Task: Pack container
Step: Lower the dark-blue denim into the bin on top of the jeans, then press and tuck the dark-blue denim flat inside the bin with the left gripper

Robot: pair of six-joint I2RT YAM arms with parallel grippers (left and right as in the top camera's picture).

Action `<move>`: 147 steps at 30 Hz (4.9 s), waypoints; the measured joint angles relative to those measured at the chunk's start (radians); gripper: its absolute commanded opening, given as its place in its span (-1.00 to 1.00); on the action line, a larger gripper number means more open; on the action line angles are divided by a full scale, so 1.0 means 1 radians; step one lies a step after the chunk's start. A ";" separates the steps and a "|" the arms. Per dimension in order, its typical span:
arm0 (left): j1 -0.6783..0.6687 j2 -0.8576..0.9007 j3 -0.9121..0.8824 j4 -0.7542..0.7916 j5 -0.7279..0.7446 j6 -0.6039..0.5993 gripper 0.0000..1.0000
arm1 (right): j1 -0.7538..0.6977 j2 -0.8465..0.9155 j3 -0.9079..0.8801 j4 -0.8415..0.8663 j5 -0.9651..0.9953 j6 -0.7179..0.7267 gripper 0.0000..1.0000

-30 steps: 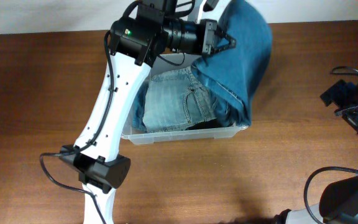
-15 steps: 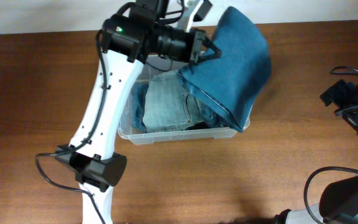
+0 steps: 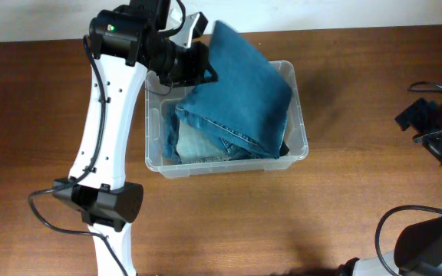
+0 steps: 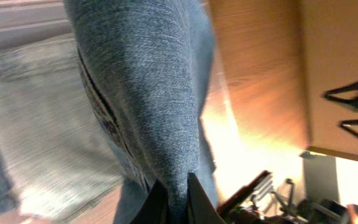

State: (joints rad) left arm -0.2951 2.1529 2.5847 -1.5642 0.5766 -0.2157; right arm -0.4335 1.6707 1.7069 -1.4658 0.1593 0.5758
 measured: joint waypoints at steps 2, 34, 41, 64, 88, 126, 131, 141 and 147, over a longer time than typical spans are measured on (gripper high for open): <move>0.000 0.000 0.000 -0.023 -0.060 0.000 -0.96 | 0.000 0.000 0.000 0.000 0.000 0.000 0.97; -0.006 0.000 -0.193 0.015 -0.598 -0.019 0.18 | 0.000 0.000 0.000 0.000 0.000 0.000 0.97; -0.006 0.000 -0.193 0.078 -0.647 -0.019 -0.61 | 0.000 0.000 0.000 0.000 0.000 0.000 0.97; -0.026 0.262 -0.223 -0.104 -0.517 -0.019 -0.81 | 0.000 0.000 0.000 0.000 0.000 0.000 0.97; -0.140 0.271 0.155 -0.119 -0.420 -0.032 -0.87 | 0.000 0.000 0.000 0.000 0.000 0.000 0.97; -0.369 0.489 0.451 0.015 -0.555 -0.119 -0.89 | 0.000 0.000 0.000 0.000 0.000 0.000 0.97; -0.319 0.490 0.464 0.122 -0.637 -0.122 -0.91 | 0.000 0.000 0.000 0.000 0.000 0.001 0.96; -0.304 0.491 0.299 0.146 -0.662 -0.122 -0.92 | 0.000 0.000 0.000 0.000 0.000 0.000 0.97; -0.305 0.491 0.192 0.209 -0.656 -0.122 -0.96 | 0.000 0.000 0.000 0.000 0.000 0.000 0.97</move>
State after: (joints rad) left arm -0.5999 2.6442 2.7766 -1.3552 -0.0792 -0.3374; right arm -0.4335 1.6707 1.7069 -1.4658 0.1593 0.5758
